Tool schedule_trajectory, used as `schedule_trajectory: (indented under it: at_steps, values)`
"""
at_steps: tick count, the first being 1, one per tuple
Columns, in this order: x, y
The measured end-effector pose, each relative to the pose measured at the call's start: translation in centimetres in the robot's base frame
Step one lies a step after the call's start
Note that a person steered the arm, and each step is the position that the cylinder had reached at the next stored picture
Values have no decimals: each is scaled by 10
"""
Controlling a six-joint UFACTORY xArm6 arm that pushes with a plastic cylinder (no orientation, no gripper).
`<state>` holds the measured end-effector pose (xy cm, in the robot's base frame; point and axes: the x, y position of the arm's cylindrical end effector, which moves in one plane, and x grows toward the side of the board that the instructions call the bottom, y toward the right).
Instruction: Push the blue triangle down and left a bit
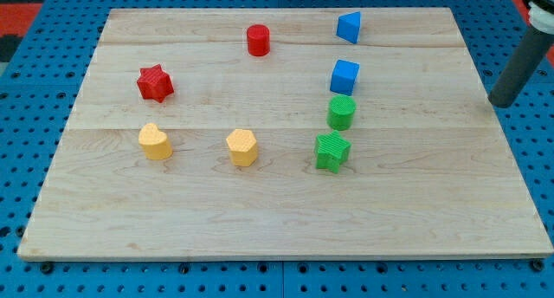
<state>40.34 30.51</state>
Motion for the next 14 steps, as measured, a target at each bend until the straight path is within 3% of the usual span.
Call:
schedule_trajectory:
  at_steps: [5,7,8,9,10,14]
  values:
    - [-15,40]
    - [-151,-43]
    - [-201,-132]
    - [-180,-166]
    - [-117,-193]
    - [-117,-203]
